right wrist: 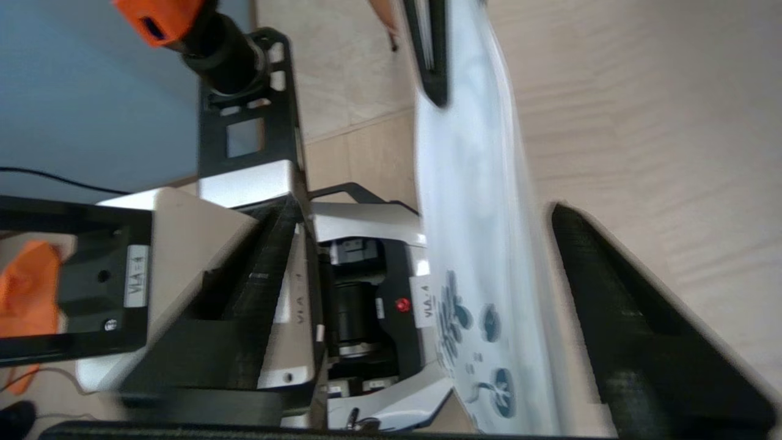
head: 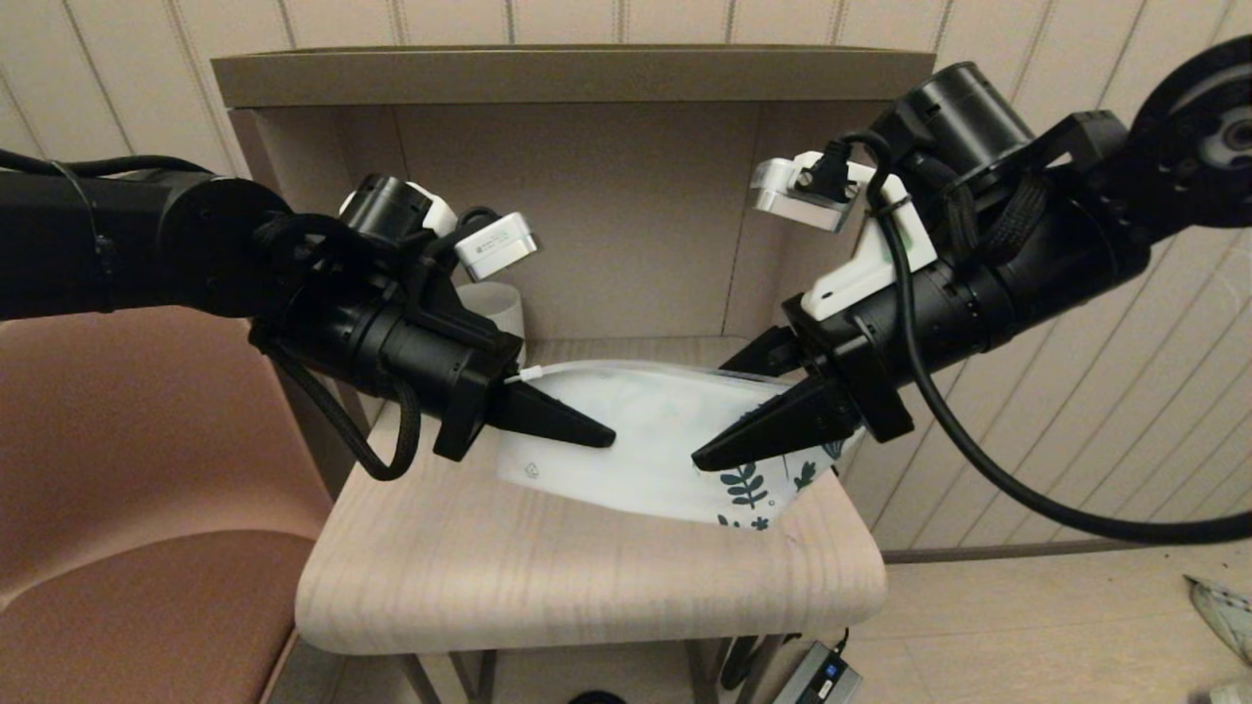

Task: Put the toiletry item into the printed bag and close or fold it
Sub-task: Close the strorage bag and place it on the desk

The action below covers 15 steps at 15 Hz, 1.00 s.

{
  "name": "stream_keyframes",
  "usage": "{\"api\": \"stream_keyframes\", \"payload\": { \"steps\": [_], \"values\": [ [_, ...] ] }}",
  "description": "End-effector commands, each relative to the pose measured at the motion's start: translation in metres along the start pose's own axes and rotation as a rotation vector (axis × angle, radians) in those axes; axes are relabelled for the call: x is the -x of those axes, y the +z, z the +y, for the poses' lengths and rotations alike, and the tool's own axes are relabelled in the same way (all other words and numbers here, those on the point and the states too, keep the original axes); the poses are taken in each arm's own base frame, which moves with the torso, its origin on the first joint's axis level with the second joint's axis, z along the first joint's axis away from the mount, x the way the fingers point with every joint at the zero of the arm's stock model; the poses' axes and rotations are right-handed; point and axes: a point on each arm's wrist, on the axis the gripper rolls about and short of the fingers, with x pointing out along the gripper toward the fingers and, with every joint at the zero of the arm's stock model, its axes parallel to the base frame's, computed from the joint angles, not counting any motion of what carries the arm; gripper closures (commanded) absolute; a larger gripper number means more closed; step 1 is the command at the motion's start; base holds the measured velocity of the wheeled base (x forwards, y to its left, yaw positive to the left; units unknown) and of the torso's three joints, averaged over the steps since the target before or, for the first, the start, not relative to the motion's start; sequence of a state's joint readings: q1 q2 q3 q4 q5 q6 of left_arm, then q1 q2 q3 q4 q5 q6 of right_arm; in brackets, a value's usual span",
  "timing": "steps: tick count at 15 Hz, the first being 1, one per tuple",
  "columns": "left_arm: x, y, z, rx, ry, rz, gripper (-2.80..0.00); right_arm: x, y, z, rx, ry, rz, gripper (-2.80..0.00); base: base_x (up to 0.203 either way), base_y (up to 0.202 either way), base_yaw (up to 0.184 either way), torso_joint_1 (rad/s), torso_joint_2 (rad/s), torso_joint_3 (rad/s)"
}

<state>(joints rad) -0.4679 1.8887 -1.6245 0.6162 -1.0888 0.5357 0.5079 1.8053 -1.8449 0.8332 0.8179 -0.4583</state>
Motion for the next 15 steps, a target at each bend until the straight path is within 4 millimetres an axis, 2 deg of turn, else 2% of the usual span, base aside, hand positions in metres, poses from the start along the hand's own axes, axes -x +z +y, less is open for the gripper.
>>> {"api": "stream_keyframes", "payload": {
  "steps": [1, 15],
  "values": [
    [0.0003, 0.0006, -0.0005, -0.003, -0.006, -0.003, 0.00, -0.0010, 0.0002, 0.0023, 0.005, 0.007, 0.003, 0.00, 0.000, 0.000, 0.000, 0.000, 0.00, 0.000],
    [-0.0020, -0.0035, 0.0022, 0.010, -0.005, 0.006, 0.00, -0.0067, -0.0017, 0.0020, 0.004, -0.011, 0.031, 0.00, 0.000, 0.000, 0.000, 0.000, 0.00, 0.000]
  ]
}}
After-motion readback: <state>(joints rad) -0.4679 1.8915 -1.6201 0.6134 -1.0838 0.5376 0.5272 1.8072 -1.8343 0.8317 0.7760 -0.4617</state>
